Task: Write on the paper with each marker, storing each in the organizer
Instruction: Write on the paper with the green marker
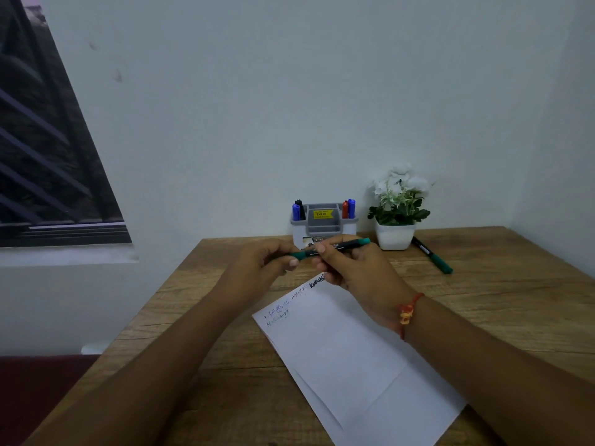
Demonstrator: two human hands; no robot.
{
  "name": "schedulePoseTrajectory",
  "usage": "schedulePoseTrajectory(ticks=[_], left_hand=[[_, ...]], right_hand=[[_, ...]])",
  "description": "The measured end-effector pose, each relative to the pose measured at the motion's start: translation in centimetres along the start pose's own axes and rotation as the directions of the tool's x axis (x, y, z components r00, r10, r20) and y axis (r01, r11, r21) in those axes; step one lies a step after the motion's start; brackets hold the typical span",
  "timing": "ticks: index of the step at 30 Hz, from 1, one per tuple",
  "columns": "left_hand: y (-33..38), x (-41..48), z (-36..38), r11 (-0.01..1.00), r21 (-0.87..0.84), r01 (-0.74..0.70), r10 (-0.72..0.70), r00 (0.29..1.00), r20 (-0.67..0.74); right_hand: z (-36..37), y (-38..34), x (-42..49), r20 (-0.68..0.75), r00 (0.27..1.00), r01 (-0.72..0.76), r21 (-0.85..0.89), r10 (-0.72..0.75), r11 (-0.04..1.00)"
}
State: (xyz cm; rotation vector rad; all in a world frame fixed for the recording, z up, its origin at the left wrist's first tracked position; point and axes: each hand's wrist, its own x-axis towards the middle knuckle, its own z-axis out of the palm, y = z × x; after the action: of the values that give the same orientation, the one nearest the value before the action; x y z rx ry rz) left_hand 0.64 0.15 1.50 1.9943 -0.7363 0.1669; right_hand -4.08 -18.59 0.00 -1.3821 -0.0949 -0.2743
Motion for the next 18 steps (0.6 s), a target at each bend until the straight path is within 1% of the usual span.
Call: schedulePoseTrajectory(ticks=[2,4,5,6,7,8,9,10,11,13,15,18], left_hand=[[0.4,0.0,0.1,0.998,-0.07,-0.007,0.001,0.997,-0.079],[0.9,0.1,0.1,0.994,-0.101,-0.04,0.02,0.981,-0.193],[1.0,0.1,0.1,0.993,-0.11,-0.053,0.023,0.966,-0.256],[1.1,0.2,0.1,0.991,-0.119,-0.058,0.017,0.947,-0.32],[1.1,0.4,-0.1,0.99,-0.127,-0.06,0.007,0.924,-0.382],[1.1,0.6,-0.3,0.989,-0.133,-0.066,0.001,0.897,-0.441],[1.2,0.9,-0.5,0.988,-0.133,-0.076,0.001,0.869,-0.496],[1.3,1.4,-0.8,0.989,-0.121,-0.089,0.009,0.84,-0.542],[1.5,1.9,-1.0,0.99,-0.095,-0.1,0.027,0.814,-0.58],[2.4,3.2,-1.3,0.993,-0.027,-0.117,0.075,0.781,-0.62],[3.3,4.9,-1.3,0.991,0.032,-0.13,0.122,0.773,-0.623],[3.6,7.6,-1.3,0.985,0.113,-0.132,0.174,0.787,-0.592]], right_hand=[[0.3,-0.1,0.0,0.003,0.999,-0.051,0.098,0.051,0.994],[0.5,0.0,0.1,-0.042,0.997,-0.06,0.124,0.065,0.991],[0.5,0.1,0.1,-0.078,0.996,-0.043,0.082,0.049,0.996],[0.2,0.2,0.1,-0.11,0.994,-0.001,-0.038,-0.003,0.999],[-0.2,0.4,0.1,-0.116,0.989,0.065,-0.234,-0.094,0.97],[-0.7,0.5,0.0,-0.08,0.978,0.138,-0.443,-0.192,0.886],[-1.0,0.6,0.0,-0.018,0.962,0.208,-0.601,-0.274,0.772],[-1.1,0.6,-0.1,0.041,0.946,0.26,-0.693,-0.323,0.673],[-1.1,0.5,-0.3,0.091,0.935,0.293,-0.742,-0.342,0.603],[-0.8,0.3,-0.4,0.168,0.927,0.328,-0.797,-0.335,0.508],[-0.8,0.2,-0.6,0.214,0.923,0.346,-0.824,-0.319,0.449],[-1.0,-0.1,-0.7,0.26,0.916,0.368,-0.851,-0.307,0.374]])
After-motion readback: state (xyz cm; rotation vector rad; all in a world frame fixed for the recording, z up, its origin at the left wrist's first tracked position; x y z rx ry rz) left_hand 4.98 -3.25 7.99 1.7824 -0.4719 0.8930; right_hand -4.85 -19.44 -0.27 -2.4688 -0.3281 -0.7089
